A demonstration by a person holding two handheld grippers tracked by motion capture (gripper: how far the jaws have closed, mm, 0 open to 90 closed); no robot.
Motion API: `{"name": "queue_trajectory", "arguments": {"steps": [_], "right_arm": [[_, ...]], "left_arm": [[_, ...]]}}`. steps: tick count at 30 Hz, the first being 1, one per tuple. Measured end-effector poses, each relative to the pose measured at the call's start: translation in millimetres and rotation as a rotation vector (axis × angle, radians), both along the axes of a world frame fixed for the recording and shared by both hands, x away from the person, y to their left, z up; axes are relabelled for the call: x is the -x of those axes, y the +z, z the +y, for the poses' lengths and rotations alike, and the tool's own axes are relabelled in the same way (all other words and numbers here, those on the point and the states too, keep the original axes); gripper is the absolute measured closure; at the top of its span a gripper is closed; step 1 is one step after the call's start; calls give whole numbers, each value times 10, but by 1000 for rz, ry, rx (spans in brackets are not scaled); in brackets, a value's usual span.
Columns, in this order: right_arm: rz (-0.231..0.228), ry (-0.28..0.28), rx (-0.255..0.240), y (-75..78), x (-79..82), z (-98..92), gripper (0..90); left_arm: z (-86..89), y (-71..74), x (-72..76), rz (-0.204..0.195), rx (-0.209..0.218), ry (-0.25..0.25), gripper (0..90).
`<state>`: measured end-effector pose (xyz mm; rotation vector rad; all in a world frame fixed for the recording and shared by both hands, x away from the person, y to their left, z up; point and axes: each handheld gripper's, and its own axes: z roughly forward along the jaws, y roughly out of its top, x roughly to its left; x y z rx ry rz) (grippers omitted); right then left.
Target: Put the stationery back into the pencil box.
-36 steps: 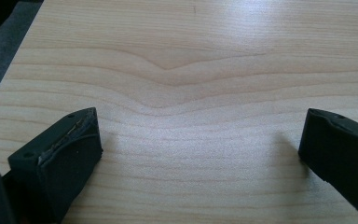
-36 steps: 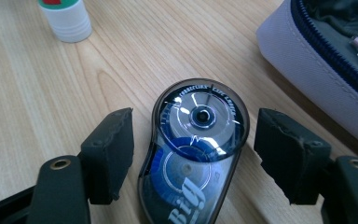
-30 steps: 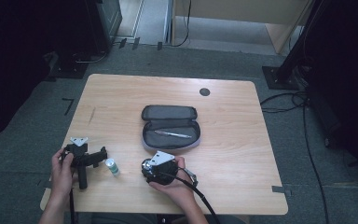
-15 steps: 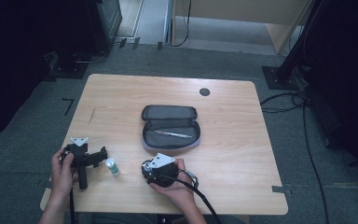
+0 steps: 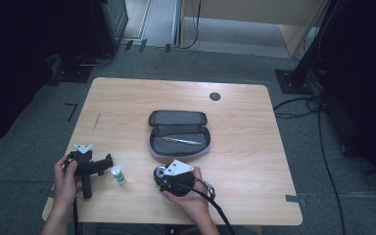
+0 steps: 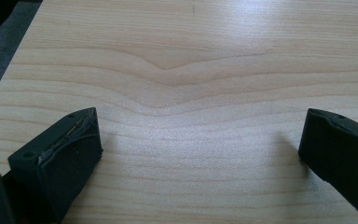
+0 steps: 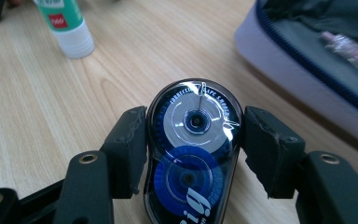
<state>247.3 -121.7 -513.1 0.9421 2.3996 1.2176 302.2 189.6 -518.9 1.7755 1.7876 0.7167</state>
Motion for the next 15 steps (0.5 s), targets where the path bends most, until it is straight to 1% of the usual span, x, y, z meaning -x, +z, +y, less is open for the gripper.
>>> {"name": "queue_trajectory", "arguments": {"steps": [1, 3, 4, 9, 13, 15], "right_arm": [[-10, -11, -8, 39, 3, -33, 419], [-13, -13, -9, 52, 2, -46, 419], [-21, -23, -24, 90, 6, -78, 419], [-35, -37, -40, 140, 10, -121, 419], [-59, -51, -57, 192, 14, -170, 419], [-62, -55, -58, 201, 17, -175, 420]], "left_arm": [[0, 0, 0, 0, 0, 0, 0], [-1, 0, 0, 0, 1, 1, 0], [0, 0, 0, 0, 0, 0, 0], [0, 0, 0, 0, 1, 1, 0], [-1, 0, 0, 0, 1, 1, 0], [0, 0, 0, 0, 0, 0, 0]]}}
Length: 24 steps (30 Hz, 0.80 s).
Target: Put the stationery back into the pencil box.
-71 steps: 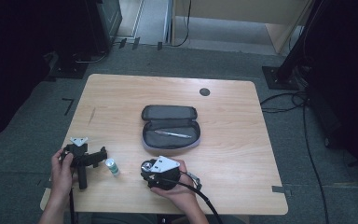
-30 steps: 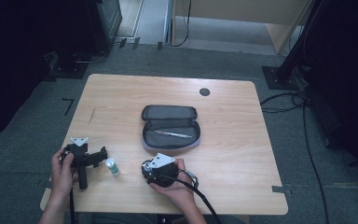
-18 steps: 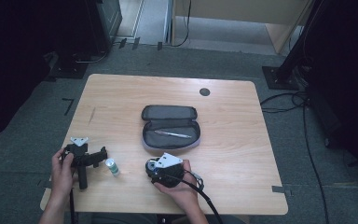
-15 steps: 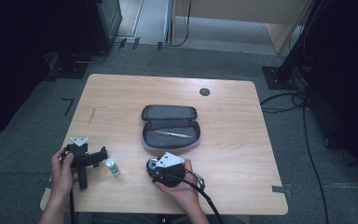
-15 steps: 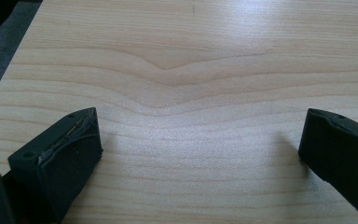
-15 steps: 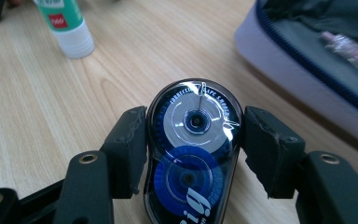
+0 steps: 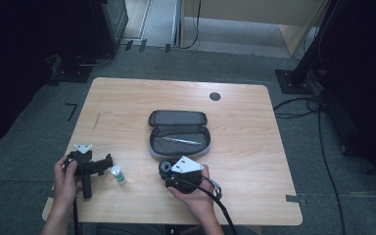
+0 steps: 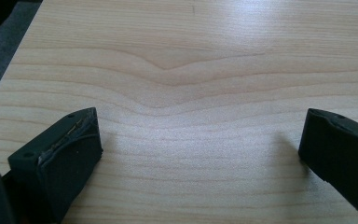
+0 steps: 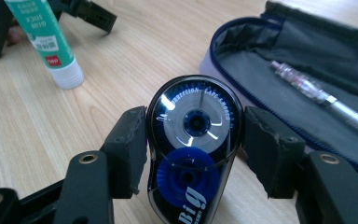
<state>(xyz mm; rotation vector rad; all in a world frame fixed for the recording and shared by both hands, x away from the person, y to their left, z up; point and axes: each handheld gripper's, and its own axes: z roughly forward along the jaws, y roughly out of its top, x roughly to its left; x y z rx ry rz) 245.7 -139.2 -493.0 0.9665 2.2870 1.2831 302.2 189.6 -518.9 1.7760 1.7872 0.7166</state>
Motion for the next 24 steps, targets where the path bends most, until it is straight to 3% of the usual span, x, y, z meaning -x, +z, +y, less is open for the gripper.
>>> {"name": "queue_trajectory", "arguments": {"steps": [24], "right_arm": [[-58, -59, -58, 150, -24, -191, 420]], "left_arm": [[-1, 0, 0, 0, 0, 1, 0]]}}
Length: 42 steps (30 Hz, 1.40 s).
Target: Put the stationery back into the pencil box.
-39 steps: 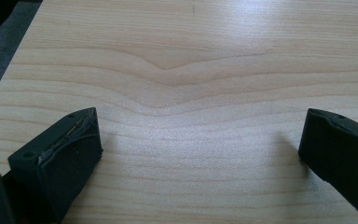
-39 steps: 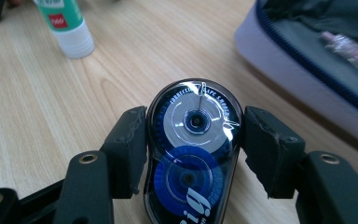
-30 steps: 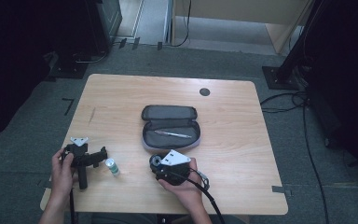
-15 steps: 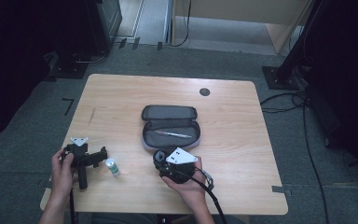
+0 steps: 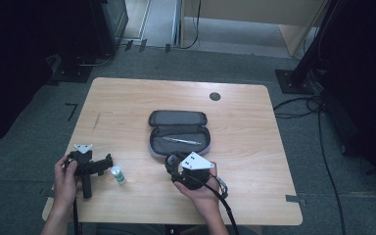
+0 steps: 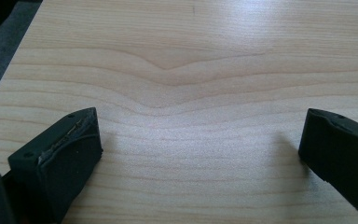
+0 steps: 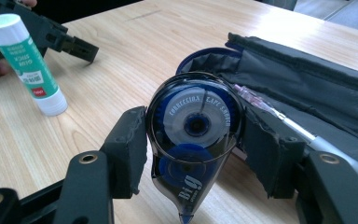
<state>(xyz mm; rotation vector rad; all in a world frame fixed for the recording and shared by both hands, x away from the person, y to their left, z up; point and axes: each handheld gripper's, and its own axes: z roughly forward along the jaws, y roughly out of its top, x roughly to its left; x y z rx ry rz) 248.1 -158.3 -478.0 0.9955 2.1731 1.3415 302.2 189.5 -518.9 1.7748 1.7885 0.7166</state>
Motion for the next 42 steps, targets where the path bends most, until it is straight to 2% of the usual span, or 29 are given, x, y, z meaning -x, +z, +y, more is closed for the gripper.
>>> {"name": "queue_trajectory", "arguments": {"steps": [7, 14, 25, 28, 34, 35, 42], "right_arm": [[-14, -11, -7, 60, -14, -42, 420], [-27, -30, 0, 185, -67, -99, 420], [-60, -68, 4, 394, -229, -213, 420], [-67, -89, 5, 460, -332, -275, 420], [-67, -103, 20, 455, -464, -331, 420], [-64, -107, 30, 424, -524, -359, 419], [-26, -133, 39, 287, -679, -452, 419]], "left_arm": [[1, 0, 0, 0, 0, -1, 0], [1, 0, 0, 0, 0, -1, 0], [1, 0, 0, 0, 0, -1, 0], [0, 0, 0, 0, 0, 0, 0], [0, 0, 0, 0, 0, 0, 0], [0, 0, 0, 0, 0, 0, 0], [1, 0, 0, 0, 0, -1, 0]]}}
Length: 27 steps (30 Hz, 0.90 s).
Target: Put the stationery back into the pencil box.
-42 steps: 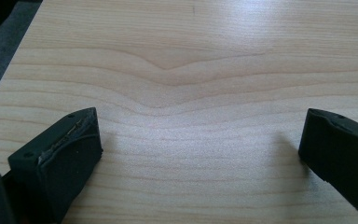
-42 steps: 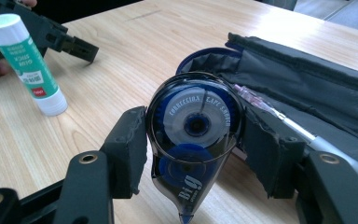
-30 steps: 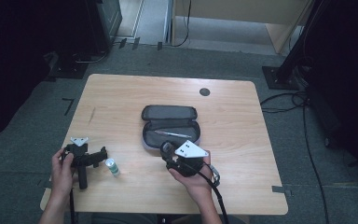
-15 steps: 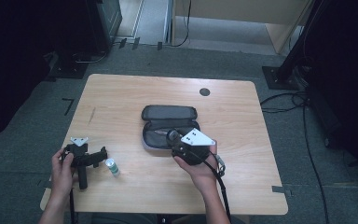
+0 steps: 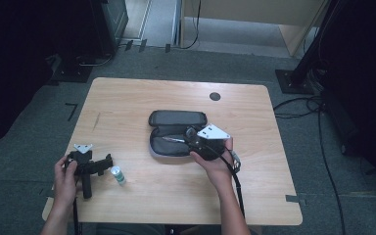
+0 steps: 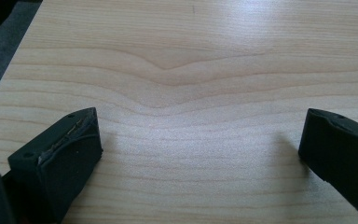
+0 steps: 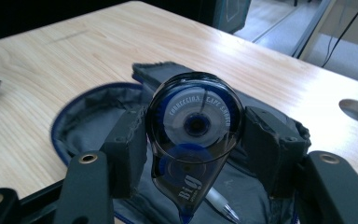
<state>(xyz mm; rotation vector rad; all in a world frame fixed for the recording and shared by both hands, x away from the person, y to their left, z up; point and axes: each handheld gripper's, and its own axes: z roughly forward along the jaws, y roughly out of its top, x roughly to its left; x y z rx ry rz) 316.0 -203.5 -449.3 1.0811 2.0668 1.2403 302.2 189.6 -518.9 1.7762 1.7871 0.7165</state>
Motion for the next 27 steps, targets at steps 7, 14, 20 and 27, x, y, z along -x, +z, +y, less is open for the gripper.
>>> {"name": "queue_trajectory", "arguments": {"steps": [7, 14, 20, 27], "right_arm": [[11, -16, 25, -101, -70, -45, 419], [26, 1, 52, -185, -87, -14, 419], [16, 30, 86, -245, -135, 66, 418], [41, 32, 105, -317, -210, 121, 418]], "left_arm": [[-1, 0, 0, 0, 1, 1, 0], [-1, 0, 0, 0, 1, 1, 0], [0, 0, 0, 0, 0, 0, 0], [-1, 0, 0, 0, 1, 1, 0]]}}
